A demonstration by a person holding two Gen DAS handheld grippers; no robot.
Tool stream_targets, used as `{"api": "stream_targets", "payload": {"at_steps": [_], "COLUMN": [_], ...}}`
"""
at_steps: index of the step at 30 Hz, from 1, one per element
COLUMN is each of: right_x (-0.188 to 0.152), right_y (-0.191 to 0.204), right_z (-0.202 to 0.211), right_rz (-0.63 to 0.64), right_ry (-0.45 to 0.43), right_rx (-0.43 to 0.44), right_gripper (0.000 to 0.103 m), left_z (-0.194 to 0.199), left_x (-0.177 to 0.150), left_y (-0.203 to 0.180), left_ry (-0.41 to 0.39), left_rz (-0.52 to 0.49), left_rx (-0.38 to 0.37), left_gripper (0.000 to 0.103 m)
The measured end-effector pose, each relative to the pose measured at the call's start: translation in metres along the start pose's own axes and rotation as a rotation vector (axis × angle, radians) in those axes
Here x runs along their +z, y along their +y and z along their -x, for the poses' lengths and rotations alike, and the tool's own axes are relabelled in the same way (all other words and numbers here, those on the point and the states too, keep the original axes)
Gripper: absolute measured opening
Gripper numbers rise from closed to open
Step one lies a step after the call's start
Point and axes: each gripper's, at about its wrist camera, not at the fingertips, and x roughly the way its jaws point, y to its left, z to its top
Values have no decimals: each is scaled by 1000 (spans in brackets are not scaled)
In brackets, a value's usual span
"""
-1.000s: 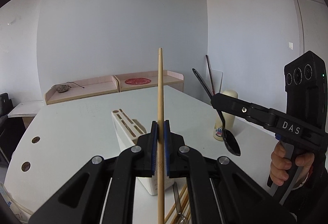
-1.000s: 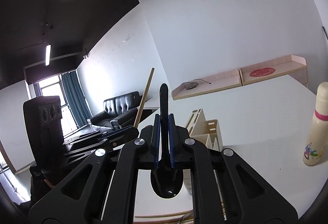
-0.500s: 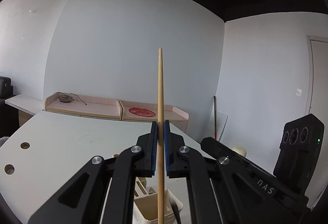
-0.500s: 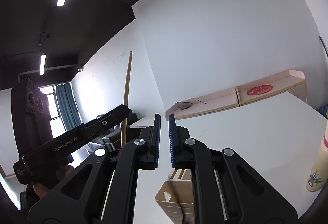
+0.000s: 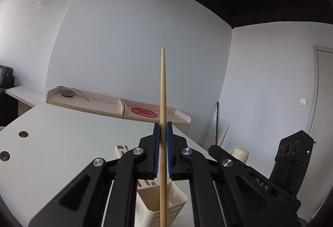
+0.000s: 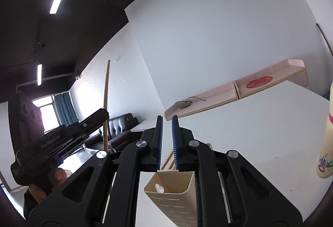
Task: Organize utensils
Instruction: 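Lift the chopstick with the left tool and carry it over the utensil holder, then lift the black spoon with the right tool toward the utensil holder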
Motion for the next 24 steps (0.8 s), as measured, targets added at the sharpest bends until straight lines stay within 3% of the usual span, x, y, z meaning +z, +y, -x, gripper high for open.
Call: {"api": "stream_targets", "payload": {"at_steps": [9,12,19,24], "right_x": [-7,-14,-53,-93], "right_y": [25,35,40,34], "right_z": [22,39,70,97], "right_rz": [112,159,258,262], "right_ry": [112,169,407,568], "right_rx": [-30,-63,-190,-244], "right_gripper": [11,21,25,25], "left_z": [27,30,48,60], "left_x": [-2,1,-10,-22], "left_y": [-18,-16,-22,-21], "left_ry": [-8,-5,20,67], "left_rz": [-73,-74,-82,-63], "left_rx": [-9,-15,-23,-31], "left_gripper": [6,6,6,6]}}
